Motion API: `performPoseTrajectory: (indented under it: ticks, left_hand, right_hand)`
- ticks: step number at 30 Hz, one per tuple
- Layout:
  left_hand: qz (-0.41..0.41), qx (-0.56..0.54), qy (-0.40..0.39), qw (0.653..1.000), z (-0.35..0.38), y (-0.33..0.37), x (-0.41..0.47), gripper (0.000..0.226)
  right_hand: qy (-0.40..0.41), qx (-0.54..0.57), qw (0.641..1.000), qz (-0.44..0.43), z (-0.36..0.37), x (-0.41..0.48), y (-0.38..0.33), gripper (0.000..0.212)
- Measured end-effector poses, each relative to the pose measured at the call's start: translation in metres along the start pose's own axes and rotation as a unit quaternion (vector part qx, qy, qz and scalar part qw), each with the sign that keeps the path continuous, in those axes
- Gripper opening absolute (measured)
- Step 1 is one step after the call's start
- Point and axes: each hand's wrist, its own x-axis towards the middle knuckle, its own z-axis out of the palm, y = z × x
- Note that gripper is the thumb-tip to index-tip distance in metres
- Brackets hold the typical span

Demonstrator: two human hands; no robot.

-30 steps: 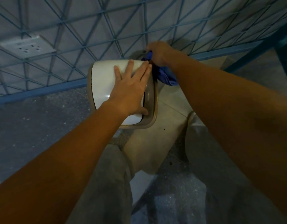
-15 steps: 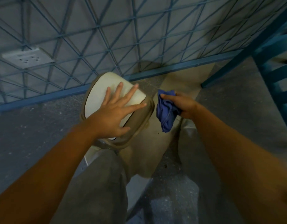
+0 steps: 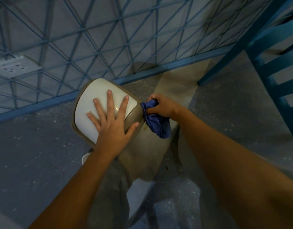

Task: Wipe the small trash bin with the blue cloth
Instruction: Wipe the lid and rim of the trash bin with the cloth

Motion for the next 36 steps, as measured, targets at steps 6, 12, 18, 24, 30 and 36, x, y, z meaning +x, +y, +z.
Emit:
performPoseTrajectory:
  ticks: [6, 12, 18, 24, 30, 36]
  left_hand:
    - [-0.008, -0.005, 0.006, 1.000, 0.001, -0.001, 0.002, 0.079]
    - [-0.005, 0.001, 0.014, 1.000, 0.003, -0.002, 0.001, 0.077]
    - [-0.003, 0.008, 0.018, 1.000, 0.003, -0.003, 0.002, 0.076]
    - [-0.011, -0.002, 0.018, 1.000, 0.000, 0.004, 0.002, 0.079]
    - [-0.025, -0.056, -0.023, 0.998, -0.015, 0.003, 0.004, 0.076]
    - [0.054, -0.351, 0.015, 0.935, -0.053, 0.022, 0.002, 0.070]
  right_hand:
    - [-0.037, -0.118, 0.992, -0.040, -0.009, 0.016, -0.017, 0.028]
    - [-0.050, -0.181, 0.980, -0.063, -0.013, 0.034, -0.034, 0.030]
    - [-0.005, -0.244, 0.965, -0.090, -0.005, 0.050, -0.055, 0.038]
    - [0.103, -0.198, 0.971, -0.086, 0.002, 0.044, -0.053, 0.032]
    - [0.281, -0.034, 0.957, -0.054, -0.005, 0.003, -0.050, 0.033]
    - [0.269, 0.246, 0.930, -0.048, 0.013, -0.046, -0.084, 0.022]
